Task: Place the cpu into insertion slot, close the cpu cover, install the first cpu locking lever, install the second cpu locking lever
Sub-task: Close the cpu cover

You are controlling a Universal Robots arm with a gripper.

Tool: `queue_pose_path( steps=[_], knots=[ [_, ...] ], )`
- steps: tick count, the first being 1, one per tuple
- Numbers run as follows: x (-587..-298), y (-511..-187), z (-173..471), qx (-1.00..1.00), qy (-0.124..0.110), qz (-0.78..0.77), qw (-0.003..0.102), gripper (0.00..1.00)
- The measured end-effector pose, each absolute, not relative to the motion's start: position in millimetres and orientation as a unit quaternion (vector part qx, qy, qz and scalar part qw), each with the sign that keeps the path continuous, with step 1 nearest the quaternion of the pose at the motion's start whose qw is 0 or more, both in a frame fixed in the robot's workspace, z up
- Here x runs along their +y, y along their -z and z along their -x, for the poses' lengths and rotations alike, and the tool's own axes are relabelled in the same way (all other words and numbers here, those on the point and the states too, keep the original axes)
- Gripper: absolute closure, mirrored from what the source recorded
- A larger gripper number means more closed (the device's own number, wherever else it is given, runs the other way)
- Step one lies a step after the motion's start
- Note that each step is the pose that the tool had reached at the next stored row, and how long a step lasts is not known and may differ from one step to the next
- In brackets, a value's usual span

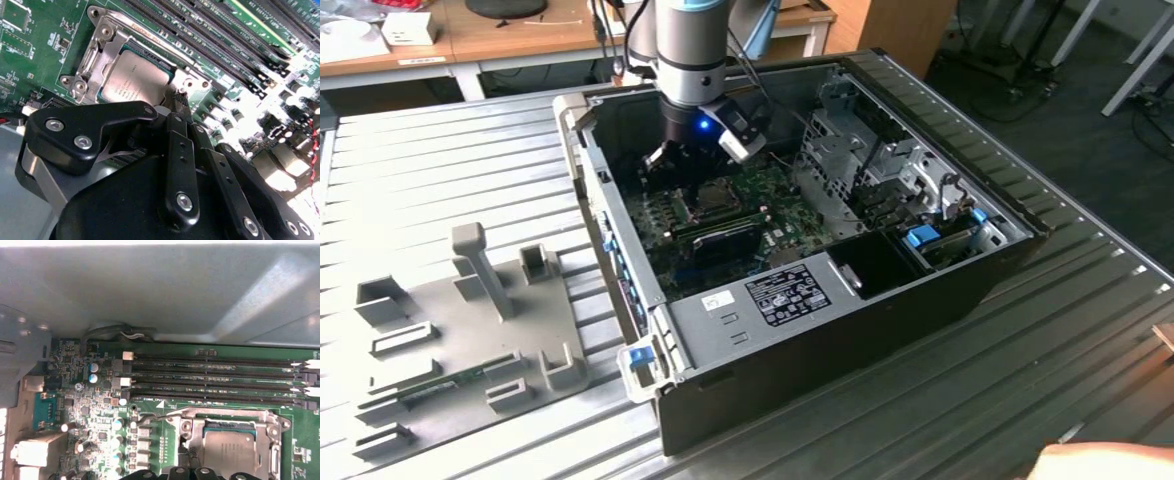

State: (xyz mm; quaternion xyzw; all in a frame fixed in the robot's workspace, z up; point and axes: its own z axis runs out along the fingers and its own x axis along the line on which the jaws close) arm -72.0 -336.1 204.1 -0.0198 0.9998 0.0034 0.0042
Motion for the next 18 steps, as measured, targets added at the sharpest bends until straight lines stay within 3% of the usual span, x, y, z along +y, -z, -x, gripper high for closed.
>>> queue_pose_path(
  steps=[18],
  knots=[
    [-336,-221,72,1.000,-0.004,0.020,0.006,0.90]
  ],
)
